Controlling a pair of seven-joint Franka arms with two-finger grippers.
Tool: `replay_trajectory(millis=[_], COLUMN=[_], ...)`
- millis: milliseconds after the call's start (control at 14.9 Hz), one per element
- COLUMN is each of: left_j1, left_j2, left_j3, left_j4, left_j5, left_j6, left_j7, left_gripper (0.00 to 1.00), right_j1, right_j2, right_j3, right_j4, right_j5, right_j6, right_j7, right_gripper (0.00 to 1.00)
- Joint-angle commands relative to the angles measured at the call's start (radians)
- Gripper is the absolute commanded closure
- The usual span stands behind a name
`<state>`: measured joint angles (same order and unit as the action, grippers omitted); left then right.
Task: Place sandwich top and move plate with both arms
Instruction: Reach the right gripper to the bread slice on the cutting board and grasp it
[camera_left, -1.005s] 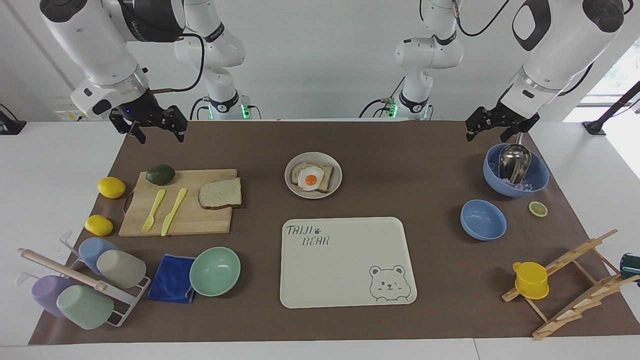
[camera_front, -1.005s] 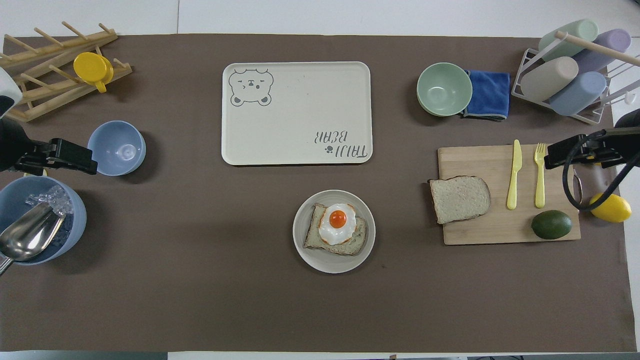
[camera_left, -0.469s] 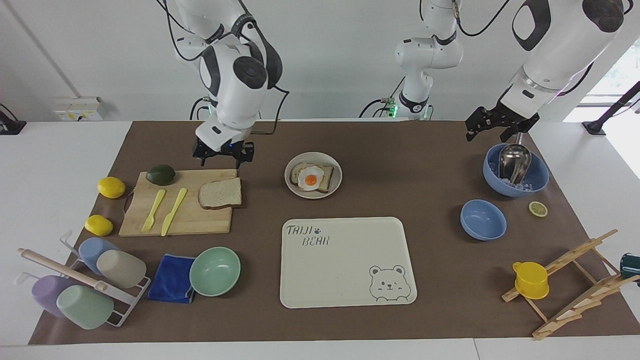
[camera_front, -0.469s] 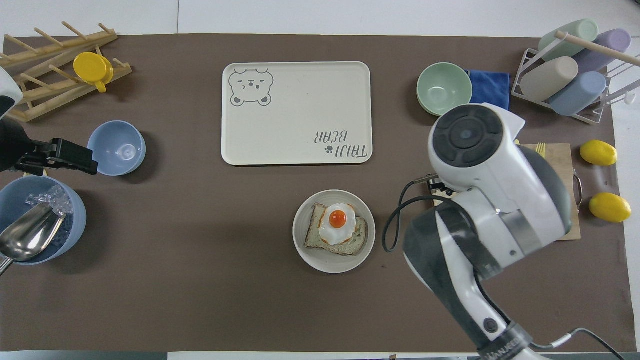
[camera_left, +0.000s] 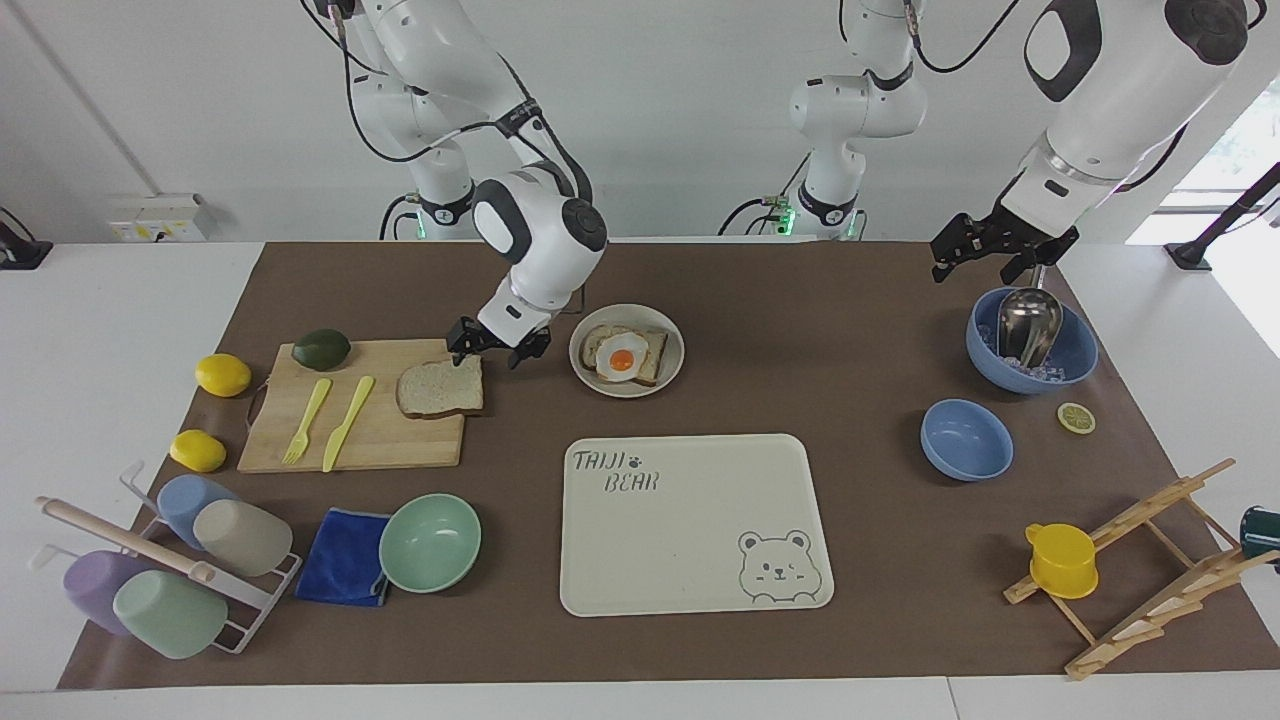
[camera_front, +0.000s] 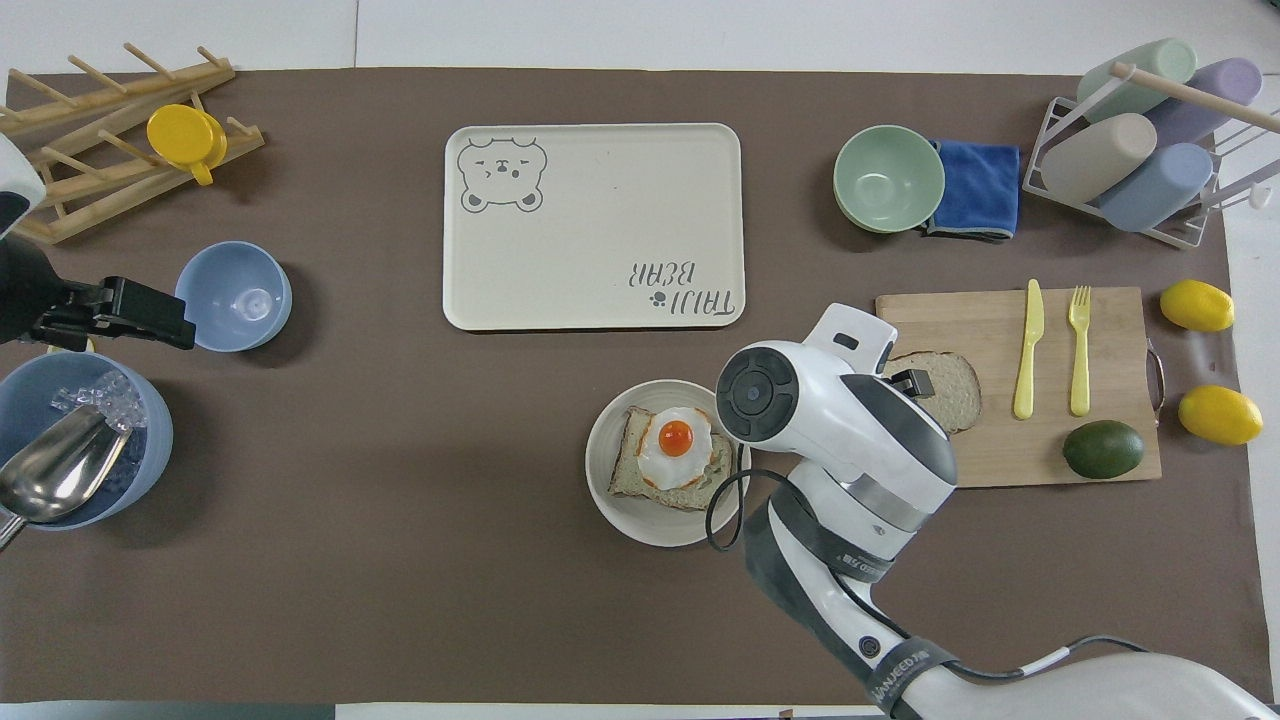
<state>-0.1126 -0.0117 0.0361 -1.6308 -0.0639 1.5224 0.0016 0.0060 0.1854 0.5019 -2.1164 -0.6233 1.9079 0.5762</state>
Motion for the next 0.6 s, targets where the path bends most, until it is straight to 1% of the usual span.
replay_trajectory(millis=[0, 268, 536], left_j1=[-0.002, -0.002, -0.002], left_j2=[-0.011, -0.011, -0.011], left_j3=[0.001, 0.001, 0.001], left_j4=[-0.006, -0.006, -0.006], left_j5=[0.018, 0.018, 0.018], left_j6=[-0.007, -0.007, -0.007], left_j7=[0.011, 0.011, 0.011], left_gripper=[0.0, 0.0, 0.0], right_j1=[-0.012, -0.015, -0.026], right_j2=[-0.001, 0.014, 0.031], right_j3=[0.007, 0.007, 0.007], right_j4=[-0.054, -0.076, -0.083], right_j5=[-0.068, -0.122, -0.134], right_j6=[0.037, 0.059, 0.077], right_j7=[0.057, 0.076, 0.094], right_gripper=[0.0, 0.01, 0.09])
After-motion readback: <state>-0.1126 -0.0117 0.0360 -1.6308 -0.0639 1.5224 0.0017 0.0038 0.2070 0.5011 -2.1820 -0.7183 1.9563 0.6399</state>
